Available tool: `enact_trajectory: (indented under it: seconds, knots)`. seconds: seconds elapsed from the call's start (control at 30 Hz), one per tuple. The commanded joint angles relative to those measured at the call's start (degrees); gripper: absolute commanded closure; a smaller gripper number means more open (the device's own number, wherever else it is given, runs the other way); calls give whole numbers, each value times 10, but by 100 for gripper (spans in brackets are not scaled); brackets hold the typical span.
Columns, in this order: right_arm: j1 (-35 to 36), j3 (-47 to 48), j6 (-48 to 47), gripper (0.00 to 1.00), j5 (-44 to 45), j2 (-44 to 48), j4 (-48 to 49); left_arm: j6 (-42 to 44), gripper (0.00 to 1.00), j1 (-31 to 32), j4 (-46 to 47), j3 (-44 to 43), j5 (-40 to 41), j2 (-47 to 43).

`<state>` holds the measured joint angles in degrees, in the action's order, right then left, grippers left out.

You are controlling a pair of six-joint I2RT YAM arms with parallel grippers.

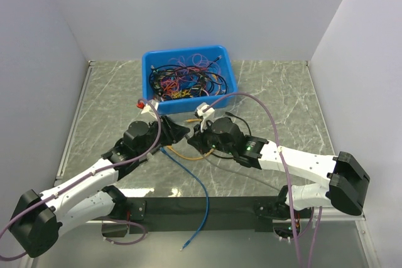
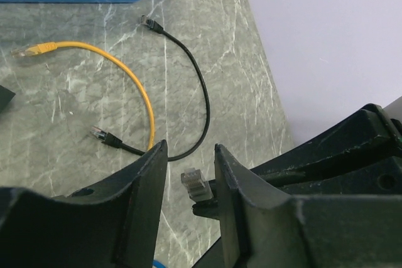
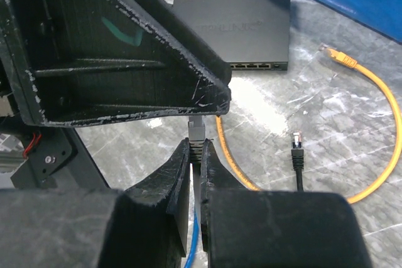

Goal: Insert the plug into the switch port

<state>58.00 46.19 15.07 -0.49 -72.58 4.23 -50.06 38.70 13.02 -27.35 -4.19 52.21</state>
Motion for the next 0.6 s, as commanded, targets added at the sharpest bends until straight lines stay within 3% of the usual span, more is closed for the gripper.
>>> enact_trajectory:
  seconds: [0.0,0.4,0.57]
  knots:
    - [4,26,-6,100,22,2,19,13,59,6,26,-25,10,-3]
    - [5,33,0,100,39,-5,20,15,65,9,30,-26,9,7]
    - [5,36,0,100,41,-9,19,17,74,9,32,-27,9,11]
